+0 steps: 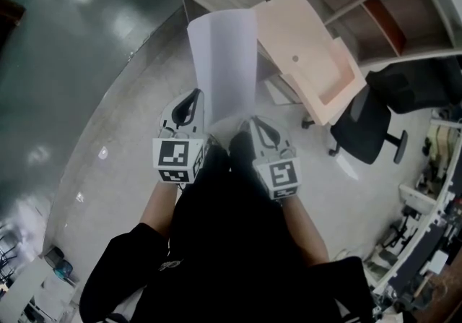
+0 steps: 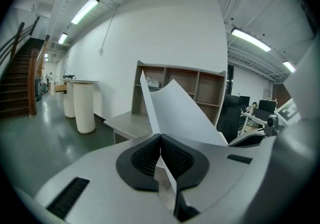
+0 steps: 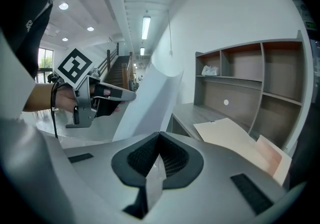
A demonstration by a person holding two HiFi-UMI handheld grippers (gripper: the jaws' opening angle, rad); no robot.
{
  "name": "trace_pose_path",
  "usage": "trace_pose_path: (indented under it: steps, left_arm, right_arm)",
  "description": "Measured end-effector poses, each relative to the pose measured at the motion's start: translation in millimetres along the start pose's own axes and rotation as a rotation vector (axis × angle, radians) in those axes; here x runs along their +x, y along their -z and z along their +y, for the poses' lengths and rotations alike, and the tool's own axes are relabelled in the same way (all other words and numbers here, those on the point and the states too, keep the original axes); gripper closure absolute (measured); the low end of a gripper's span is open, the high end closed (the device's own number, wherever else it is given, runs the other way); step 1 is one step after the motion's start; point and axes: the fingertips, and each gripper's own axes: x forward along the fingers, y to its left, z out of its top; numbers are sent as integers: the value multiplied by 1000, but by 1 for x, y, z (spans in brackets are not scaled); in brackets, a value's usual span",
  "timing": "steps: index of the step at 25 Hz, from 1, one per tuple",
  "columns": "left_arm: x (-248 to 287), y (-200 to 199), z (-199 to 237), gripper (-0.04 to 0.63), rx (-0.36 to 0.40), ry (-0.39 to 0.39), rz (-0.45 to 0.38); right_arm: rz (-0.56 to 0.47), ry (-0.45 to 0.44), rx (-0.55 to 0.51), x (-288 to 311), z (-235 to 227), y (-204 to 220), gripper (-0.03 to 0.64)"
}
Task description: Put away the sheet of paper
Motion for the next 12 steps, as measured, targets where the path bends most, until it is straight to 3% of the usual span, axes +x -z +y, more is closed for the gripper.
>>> trace_pose_path:
  steps: [12]
  left_arm:
    - [31,-9,25,549,25,-27,48]
  right_arm:
    - [-8,-22,30,30,-21,-9,600]
